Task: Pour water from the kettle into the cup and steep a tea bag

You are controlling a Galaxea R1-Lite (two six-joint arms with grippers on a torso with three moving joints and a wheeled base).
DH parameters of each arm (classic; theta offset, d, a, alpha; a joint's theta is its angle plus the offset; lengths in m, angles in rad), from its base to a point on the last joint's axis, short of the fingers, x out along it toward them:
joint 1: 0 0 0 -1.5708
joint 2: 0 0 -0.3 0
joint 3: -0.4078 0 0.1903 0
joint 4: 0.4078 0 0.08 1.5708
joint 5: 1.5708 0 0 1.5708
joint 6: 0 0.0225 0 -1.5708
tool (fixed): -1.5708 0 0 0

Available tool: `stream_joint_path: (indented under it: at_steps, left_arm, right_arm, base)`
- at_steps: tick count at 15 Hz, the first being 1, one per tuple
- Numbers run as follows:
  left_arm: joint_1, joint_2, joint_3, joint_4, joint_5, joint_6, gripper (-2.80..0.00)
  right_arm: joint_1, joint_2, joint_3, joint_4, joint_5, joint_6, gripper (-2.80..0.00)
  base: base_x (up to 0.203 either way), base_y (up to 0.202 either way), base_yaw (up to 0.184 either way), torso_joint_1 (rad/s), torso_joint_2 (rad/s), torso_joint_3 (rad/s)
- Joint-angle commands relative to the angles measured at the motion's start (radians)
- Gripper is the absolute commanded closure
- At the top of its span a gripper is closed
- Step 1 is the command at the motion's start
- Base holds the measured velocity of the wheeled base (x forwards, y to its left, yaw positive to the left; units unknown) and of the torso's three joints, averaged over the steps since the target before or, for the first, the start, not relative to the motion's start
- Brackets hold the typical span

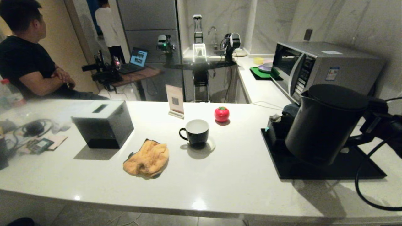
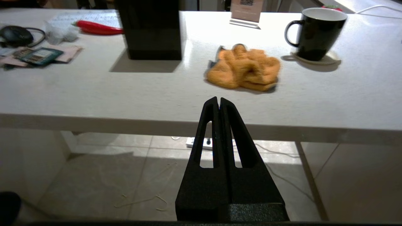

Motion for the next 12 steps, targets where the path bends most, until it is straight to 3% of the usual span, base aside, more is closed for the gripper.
stream_joint_path:
  at_steps: [1,12]
  left_arm:
    - [0.000,0.001,0.000,0.000,0.000,-0.001,0.00]
    - [0.000,0.001,0.000,0.000,0.000,-0.001,0.00]
  right_arm:
    - [-0.001,-0.006,0.001,-0.007,0.000,0.000,0.00]
    - [0.000,-0.031,0.025,-0.008,-0.005,-0.003,0.00]
  base:
    - [0.000,0.201,-0.001,-0.006,0.00,0.006]
    - [0.000,0.195,0.000,-0.001,0.00,0.003]
